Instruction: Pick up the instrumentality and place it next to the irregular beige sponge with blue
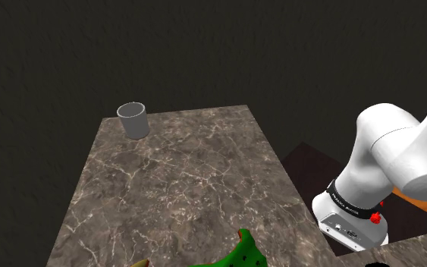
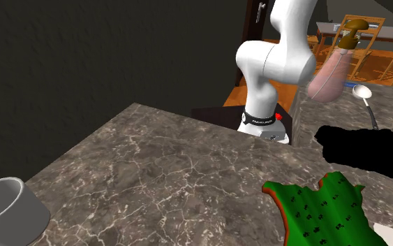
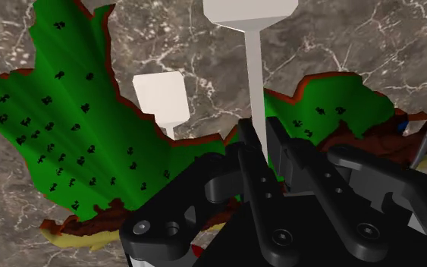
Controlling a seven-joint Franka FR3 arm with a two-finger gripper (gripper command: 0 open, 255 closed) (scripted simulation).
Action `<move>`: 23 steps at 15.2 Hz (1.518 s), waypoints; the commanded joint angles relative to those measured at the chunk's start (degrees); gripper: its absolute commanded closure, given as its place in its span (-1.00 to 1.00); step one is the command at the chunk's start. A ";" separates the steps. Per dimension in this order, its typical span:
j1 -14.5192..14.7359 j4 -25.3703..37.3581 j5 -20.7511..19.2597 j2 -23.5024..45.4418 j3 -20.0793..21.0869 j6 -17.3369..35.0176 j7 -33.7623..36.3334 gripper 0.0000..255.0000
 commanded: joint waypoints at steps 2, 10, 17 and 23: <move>-3.05 3.93 -3.58 4.58 7.66 0.26 6.58 1.00; -35.65 15.62 -2.83 3.71 45.85 -1.68 13.53 1.00; -36.80 11.53 -0.76 1.96 47.38 3.12 12.31 1.00; -38.43 8.60 1.57 -0.02 49.33 7.01 10.93 1.00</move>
